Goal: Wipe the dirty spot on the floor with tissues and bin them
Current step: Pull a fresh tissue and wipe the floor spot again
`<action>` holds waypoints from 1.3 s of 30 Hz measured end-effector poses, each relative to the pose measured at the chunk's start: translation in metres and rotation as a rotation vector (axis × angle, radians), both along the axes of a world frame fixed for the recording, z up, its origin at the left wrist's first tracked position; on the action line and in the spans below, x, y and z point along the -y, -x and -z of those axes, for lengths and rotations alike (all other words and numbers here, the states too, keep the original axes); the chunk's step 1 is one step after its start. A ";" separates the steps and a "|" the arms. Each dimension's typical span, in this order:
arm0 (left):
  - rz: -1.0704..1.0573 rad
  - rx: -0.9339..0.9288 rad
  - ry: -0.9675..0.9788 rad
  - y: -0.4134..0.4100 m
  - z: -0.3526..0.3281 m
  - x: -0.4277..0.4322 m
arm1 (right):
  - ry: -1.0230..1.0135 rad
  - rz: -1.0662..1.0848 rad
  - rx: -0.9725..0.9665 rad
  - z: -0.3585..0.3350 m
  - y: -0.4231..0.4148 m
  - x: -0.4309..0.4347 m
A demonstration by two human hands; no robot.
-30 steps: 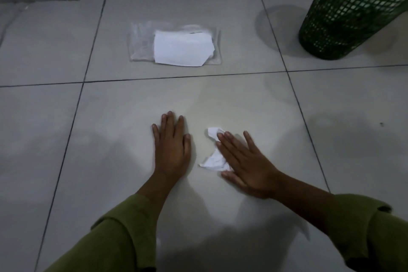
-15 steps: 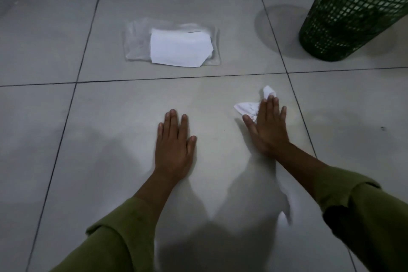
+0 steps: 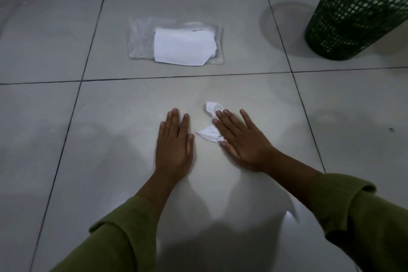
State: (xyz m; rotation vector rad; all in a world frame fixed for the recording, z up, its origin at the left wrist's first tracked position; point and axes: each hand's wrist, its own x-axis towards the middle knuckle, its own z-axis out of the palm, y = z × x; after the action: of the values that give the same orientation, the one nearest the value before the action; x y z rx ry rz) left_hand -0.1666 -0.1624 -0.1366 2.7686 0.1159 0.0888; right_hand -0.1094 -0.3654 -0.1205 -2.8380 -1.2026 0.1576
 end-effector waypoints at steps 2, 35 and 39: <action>0.007 -0.004 -0.008 0.000 -0.001 0.000 | 0.032 0.057 -0.005 -0.001 -0.006 0.008; 0.091 -0.037 0.030 0.003 -0.005 -0.017 | -0.463 0.342 -0.189 -0.030 0.007 0.019; 0.103 -0.037 0.050 0.003 -0.007 -0.020 | -0.820 0.757 -0.247 -0.039 -0.011 0.022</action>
State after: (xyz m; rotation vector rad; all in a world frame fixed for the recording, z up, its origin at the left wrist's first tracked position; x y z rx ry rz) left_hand -0.1693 -0.1429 -0.1297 2.7212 -0.0141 0.0078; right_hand -0.0988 -0.3875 -0.0817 -2.2216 -0.0367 -0.0265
